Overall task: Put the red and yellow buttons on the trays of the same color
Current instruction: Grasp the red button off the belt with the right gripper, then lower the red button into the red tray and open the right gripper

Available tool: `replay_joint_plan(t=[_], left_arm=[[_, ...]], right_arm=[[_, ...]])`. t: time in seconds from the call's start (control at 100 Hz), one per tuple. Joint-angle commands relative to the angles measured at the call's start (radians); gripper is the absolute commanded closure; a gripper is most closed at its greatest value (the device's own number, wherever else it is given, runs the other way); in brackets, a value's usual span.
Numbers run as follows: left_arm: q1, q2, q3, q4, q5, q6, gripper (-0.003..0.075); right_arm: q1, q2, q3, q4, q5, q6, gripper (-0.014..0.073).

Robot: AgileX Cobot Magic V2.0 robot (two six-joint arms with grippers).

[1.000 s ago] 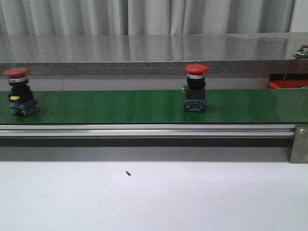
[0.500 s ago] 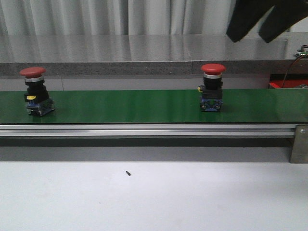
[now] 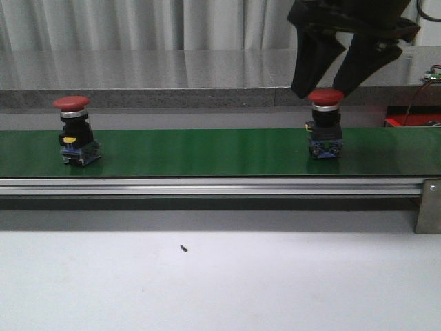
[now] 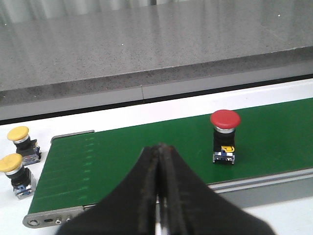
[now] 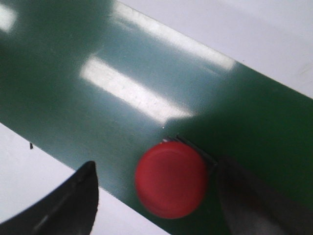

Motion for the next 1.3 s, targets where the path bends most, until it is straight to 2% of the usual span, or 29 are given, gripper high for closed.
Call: replay_joint_plan(t=[0.0, 0.09, 0.37, 0.46, 0.68, 0.92, 1.11, 1.29], left_arm=[[-0.008, 0.003, -0.027, -0.023, -0.074, -0.009, 0.0732], [-0.008, 0.003, -0.027, -0.023, -0.074, -0.009, 0.0732], [-0.008, 0.003, -0.027, -0.023, -0.074, -0.009, 0.0732], [-0.008, 0.003, -0.027, -0.023, -0.074, -0.009, 0.0732], [-0.008, 0.003, -0.027, -0.023, -0.074, -0.009, 0.0732], [-0.008, 0.003, -0.027, -0.023, -0.074, -0.009, 0.0732], [-0.008, 0.003, -0.027, -0.023, -0.074, -0.009, 0.0732], [-0.008, 0.003, -0.027, -0.023, -0.074, -0.009, 0.0732]], right_arm=[[-0.007, -0.016, -0.032, -0.004, -0.013, -0.002, 0.0076], [-0.008, -0.001, -0.032, -0.022, -0.008, 0.003, 0.0111], [-0.034, 0.008, -0.044, -0.046, 0.037, 0.012, 0.0403], [-0.051, 0.007, -0.063, -0.046, 0.072, 0.012, 0.0456], [-0.131, 0.004, -0.200, -0.046, 0.196, 0.012, 0.0452], [-0.355, 0.005, -0.379, -0.046, 0.354, 0.011, 0.0452], [-0.555, 0.036, -0.418, -0.046, 0.321, 0.011, 0.0452], [-0.649, 0.137, -0.426, -0.046, 0.264, -0.023, 0.0452]])
